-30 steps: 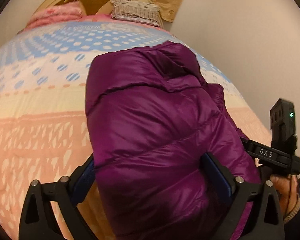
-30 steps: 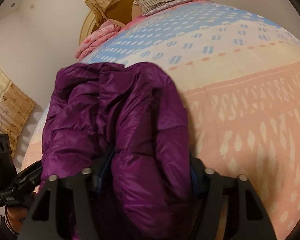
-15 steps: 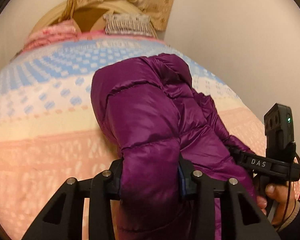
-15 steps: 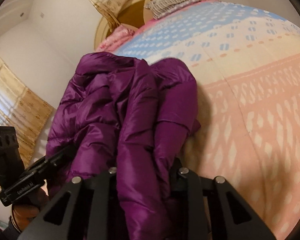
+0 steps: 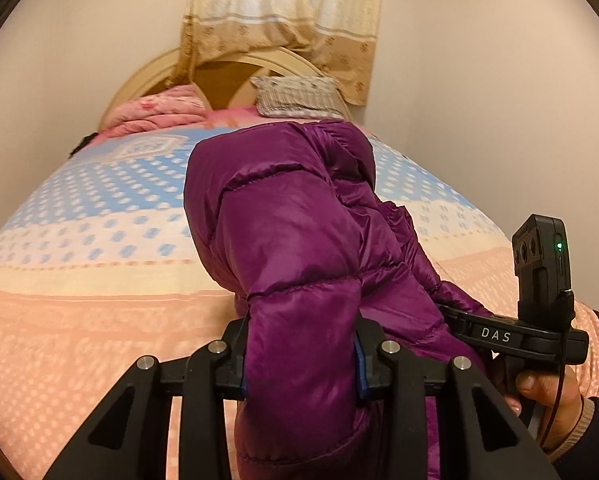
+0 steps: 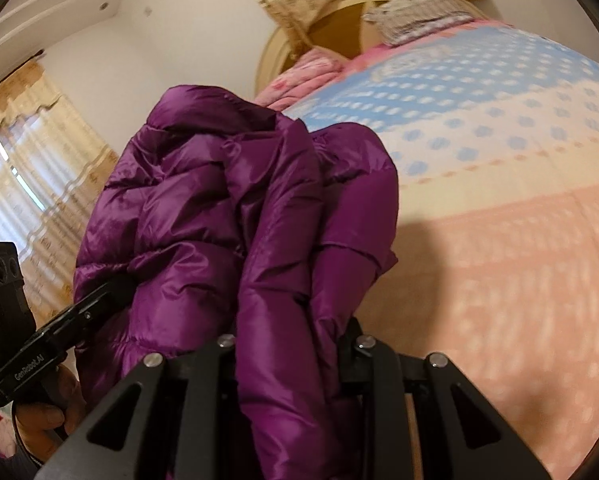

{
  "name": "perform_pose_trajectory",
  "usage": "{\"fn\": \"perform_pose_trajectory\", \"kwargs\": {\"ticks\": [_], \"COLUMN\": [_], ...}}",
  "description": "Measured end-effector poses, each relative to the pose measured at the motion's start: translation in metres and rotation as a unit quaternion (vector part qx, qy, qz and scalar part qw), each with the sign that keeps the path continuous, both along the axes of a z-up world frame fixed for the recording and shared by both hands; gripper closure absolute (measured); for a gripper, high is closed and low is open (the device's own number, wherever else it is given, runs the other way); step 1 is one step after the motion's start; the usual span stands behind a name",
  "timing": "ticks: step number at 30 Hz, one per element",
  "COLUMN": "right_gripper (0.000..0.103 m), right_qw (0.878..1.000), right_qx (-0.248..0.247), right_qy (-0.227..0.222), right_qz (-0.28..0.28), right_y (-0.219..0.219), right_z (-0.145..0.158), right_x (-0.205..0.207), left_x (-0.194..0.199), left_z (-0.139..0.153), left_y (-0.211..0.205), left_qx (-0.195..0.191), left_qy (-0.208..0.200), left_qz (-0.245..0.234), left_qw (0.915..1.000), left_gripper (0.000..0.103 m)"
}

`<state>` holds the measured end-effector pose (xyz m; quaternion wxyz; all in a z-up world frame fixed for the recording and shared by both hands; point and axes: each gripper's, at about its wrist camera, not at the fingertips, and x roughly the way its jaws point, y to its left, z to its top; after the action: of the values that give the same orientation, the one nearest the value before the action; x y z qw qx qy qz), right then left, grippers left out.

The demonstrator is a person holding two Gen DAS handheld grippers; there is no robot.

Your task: Fold large clothes

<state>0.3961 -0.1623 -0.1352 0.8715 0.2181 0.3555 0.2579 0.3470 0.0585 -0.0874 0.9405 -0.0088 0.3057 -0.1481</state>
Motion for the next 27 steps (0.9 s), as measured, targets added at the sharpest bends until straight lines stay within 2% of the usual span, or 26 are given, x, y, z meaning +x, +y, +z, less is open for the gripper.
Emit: {"fn": "perform_pose_trajectory", "kwargs": {"ticks": [13, 27], "right_gripper": [0.076, 0.077], "right_qw": [0.997, 0.992], "right_qx": [-0.023, -0.058], "right_qy": [-0.008, 0.005], "right_qz": [0.073, 0.113], "right_y": [0.09, 0.145], "right_z": [0.009, 0.003], "right_x": [0.02, 0.019], "left_x": [-0.017, -0.027], "left_z": [0.001, -0.022], "left_y": [0.084, 0.141], "left_qx": [-0.021, -0.045], "left_qy": [-0.011, -0.002], "left_qz": [0.064, 0.103], "left_qw": [0.9977, 0.9936], "left_gripper": [0.066, 0.066]}}
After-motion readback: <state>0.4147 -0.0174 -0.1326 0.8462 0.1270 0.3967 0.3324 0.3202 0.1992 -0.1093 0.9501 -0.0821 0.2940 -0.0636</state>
